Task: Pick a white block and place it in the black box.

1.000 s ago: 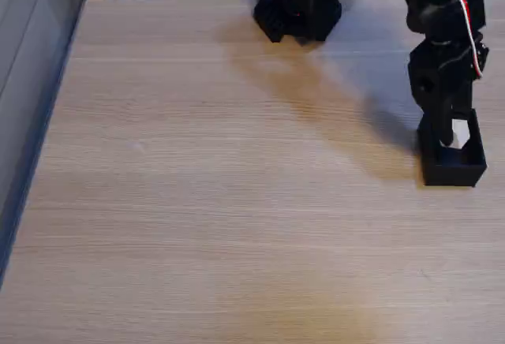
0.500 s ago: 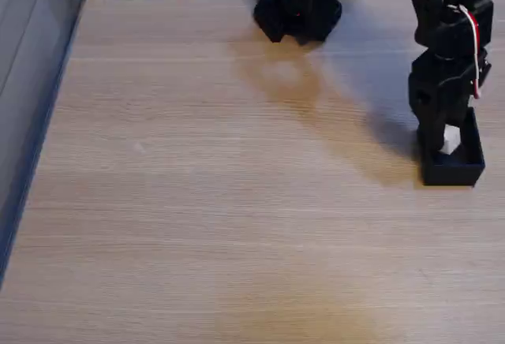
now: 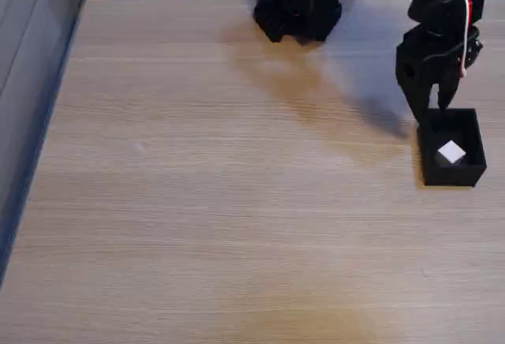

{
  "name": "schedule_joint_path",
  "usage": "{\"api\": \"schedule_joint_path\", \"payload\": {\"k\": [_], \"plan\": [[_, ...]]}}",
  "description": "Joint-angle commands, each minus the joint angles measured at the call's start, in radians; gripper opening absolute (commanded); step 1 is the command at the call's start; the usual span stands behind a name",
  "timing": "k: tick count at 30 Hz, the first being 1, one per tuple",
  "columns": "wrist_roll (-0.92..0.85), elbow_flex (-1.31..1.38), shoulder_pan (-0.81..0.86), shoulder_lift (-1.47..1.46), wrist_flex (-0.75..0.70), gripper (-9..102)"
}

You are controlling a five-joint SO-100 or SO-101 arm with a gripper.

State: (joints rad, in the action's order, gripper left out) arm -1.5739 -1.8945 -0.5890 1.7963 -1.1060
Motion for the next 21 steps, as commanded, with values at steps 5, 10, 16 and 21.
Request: {"api": "schedule_joint_path", "payload": {"k": [5, 10, 16, 21], "plan": [[-0.058, -0.385, 0.101, 0.354, 0.084, 0], [-0.118, -0.669, 0.209, 0.614, 0.178, 0], [-0.229, -0.971, 0.348, 0.956, 0.196, 0], [-0.279, -1.175, 0.453, 1.239, 0.144, 0]]}}
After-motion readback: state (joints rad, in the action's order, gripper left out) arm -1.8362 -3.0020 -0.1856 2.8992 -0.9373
